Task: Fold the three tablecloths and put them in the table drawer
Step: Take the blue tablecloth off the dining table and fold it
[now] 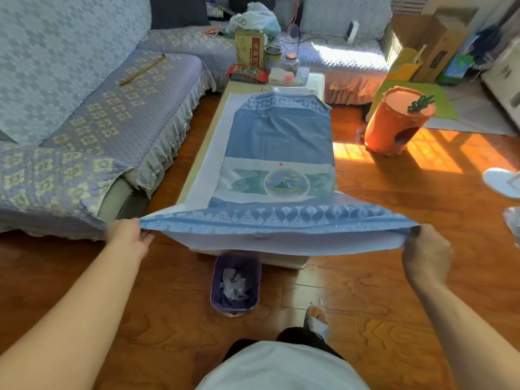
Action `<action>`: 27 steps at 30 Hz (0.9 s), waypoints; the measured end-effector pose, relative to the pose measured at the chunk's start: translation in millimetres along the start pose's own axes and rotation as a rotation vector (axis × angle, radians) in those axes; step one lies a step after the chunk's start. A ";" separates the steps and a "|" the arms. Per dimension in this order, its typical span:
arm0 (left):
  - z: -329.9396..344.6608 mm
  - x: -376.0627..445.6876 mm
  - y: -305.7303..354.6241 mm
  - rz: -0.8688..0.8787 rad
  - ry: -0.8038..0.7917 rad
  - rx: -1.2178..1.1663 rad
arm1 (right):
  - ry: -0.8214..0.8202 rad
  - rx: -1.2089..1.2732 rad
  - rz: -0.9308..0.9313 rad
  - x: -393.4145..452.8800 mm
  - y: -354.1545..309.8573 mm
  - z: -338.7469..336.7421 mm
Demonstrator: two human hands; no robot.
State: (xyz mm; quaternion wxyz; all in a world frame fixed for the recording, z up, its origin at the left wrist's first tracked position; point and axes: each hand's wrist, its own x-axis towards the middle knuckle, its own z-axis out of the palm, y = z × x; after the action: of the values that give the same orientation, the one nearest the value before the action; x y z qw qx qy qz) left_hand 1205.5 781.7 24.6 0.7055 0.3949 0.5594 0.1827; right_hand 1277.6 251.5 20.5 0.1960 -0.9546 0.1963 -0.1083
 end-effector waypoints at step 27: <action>-64.4 27.3 -94.4 -0.198 0.062 0.593 | -0.384 -0.195 0.457 -84.0 32.0 23.1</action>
State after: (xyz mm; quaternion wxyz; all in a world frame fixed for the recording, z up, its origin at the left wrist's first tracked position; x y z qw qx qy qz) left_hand 1136.3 764.8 -68.9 0.5566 0.5215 0.6451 -0.0461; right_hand 1197.9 267.1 -24.5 0.1564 -0.9031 0.3747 0.1399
